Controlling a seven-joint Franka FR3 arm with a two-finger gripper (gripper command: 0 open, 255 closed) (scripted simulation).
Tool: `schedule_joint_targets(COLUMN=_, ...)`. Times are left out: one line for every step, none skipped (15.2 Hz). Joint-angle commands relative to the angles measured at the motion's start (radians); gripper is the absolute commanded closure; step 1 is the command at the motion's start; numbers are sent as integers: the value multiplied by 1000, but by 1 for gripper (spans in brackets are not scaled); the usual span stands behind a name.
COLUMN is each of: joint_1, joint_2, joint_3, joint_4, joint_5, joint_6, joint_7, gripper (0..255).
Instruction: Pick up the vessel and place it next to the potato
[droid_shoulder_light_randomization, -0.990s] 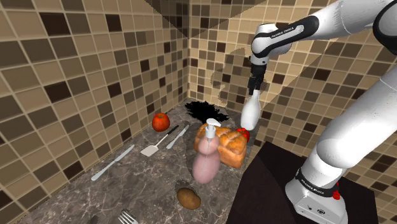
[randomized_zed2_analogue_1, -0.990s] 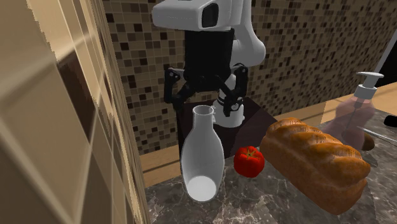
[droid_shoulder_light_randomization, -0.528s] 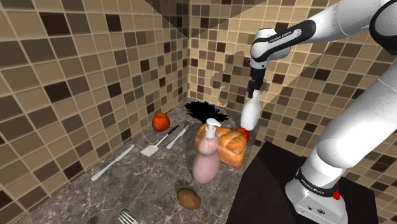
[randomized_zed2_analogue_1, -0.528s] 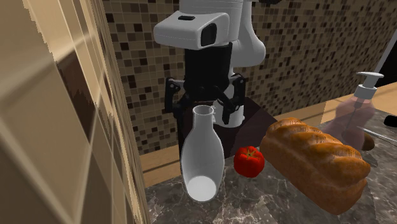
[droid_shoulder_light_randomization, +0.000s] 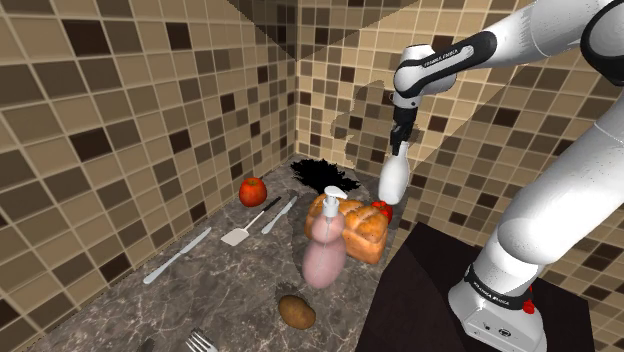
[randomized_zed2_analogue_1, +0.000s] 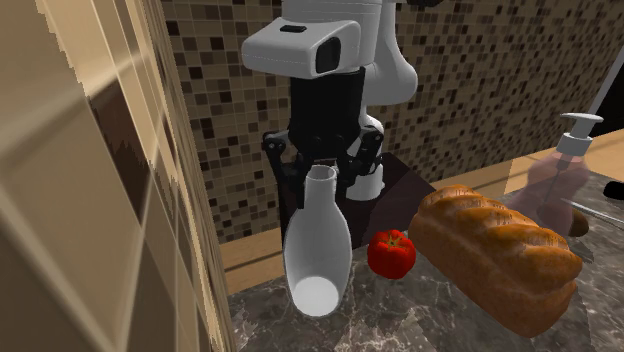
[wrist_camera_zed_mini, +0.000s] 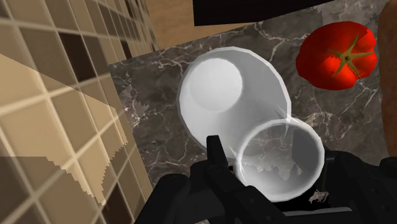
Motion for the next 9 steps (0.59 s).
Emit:
schedule_joint_targets(joint_1=0, joint_2=0, joint_3=0, joint_4=0, joint_5=0, joint_6=0, joint_7=0, gripper=255)
schedule_joint_targets(joint_1=0, joint_2=0, joint_3=0, joint_4=0, joint_5=0, joint_6=0, joint_7=0, gripper=255)
schedule_joint_targets(joint_1=0, joint_2=0, joint_3=0, joint_4=0, joint_5=0, joint_6=0, joint_7=0, gripper=255)
schedule_joint_targets(joint_1=0, joint_2=0, joint_3=0, joint_4=0, joint_5=0, joint_6=0, joint_7=0, gripper=255)
schedule_joint_targets(joint_1=0, joint_2=0, joint_3=0, joint_4=0, joint_5=0, joint_6=0, joint_7=0, gripper=255)
schedule_joint_targets(joint_1=0, joint_2=-6, joint_3=1, joint_4=9, joint_5=-1, joint_6=-14, joint_7=1, gripper=255)
schedule_joint_targets(joint_1=0, joint_2=-11, joint_3=3, joint_4=18, joint_5=-2, joint_6=-28, joint_7=1, gripper=255)
schedule_joint_targets(joint_1=0, joint_2=-16, joint_3=4, joint_4=27, joint_5=-2, joint_6=-42, joint_7=1, gripper=255)
schedule_joint_targets(joint_1=1, joint_2=-20, joint_3=5, joint_4=37, joint_5=-3, joint_6=-56, joint_7=2, gripper=255)
